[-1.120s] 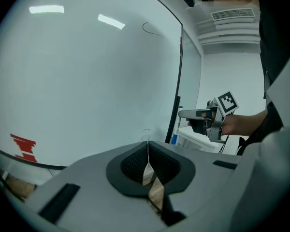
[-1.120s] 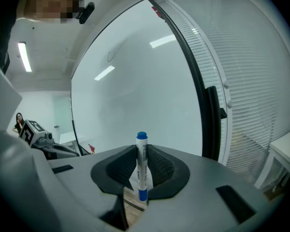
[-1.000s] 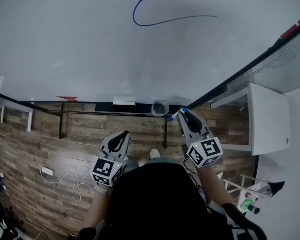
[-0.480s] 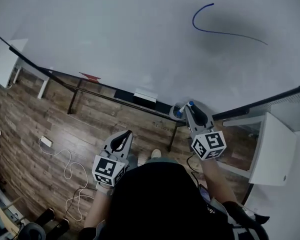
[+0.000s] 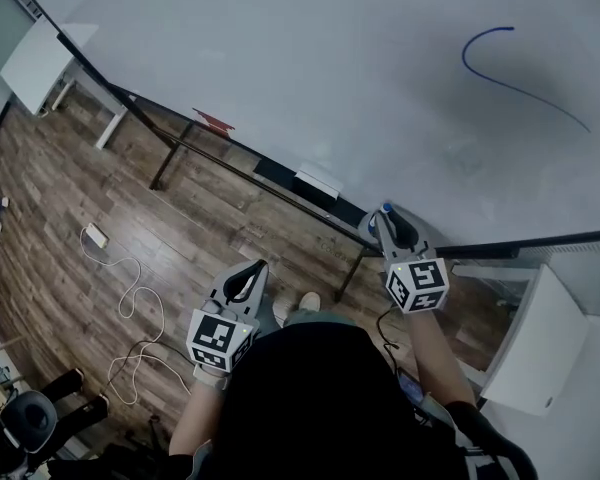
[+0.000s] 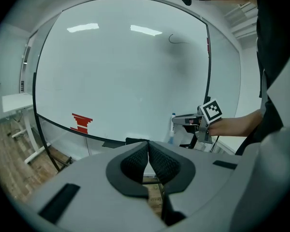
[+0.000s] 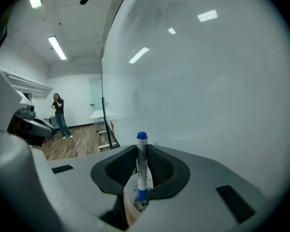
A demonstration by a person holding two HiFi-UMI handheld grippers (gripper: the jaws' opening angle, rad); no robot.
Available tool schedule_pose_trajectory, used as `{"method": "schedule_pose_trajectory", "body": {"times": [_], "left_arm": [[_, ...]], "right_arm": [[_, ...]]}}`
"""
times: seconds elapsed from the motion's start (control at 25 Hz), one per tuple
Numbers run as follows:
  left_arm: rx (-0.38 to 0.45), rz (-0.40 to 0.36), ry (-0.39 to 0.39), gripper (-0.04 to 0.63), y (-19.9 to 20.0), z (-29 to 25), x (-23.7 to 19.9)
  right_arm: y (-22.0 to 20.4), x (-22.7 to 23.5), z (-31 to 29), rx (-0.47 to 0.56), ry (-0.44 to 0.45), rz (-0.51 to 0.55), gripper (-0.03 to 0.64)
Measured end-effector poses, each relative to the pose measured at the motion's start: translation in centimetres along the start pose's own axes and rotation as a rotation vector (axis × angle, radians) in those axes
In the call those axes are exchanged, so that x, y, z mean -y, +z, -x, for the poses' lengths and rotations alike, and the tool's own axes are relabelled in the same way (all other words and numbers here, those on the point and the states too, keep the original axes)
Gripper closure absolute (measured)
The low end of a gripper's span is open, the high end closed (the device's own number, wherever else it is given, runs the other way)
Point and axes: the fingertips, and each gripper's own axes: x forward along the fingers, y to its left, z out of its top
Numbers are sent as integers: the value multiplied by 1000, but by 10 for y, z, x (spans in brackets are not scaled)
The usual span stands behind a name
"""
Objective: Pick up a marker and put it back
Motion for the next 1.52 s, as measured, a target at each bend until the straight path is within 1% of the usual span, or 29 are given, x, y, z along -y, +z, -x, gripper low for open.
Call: {"method": "schedule_pose_trajectory", "body": {"times": [0.12, 0.24, 0.48, 0.8, 0.96, 1.16, 1.36, 1.52], "left_arm": [[-5, 15, 30, 572, -4, 4, -1], [-1, 15, 38, 572, -8, 6, 0], [-7, 40, 73, 572, -8, 11, -4], [-4, 37, 54, 572, -12, 12, 0], [-9, 37, 58, 572, -6, 12, -3], [-4, 24, 27, 572, -8, 13, -4], [3, 2, -22, 572, -2, 8, -2], [4, -29, -75, 572, 6, 1, 2]], "right_arm": [[-8, -3, -7, -26, 16, 41, 523], [-14, -5, -11, -43, 28, 46, 524], [-20, -6, -13, -63, 32, 67, 523], [-22, -11, -15, -84, 45, 92, 523], [-22, -11, -15, -89, 39, 86, 520], [-18, -13, -12, -82, 24, 76, 503], [-2, -9, 2, -31, -23, 60, 494], [10, -8, 17, 5, -59, 44, 494]]}}
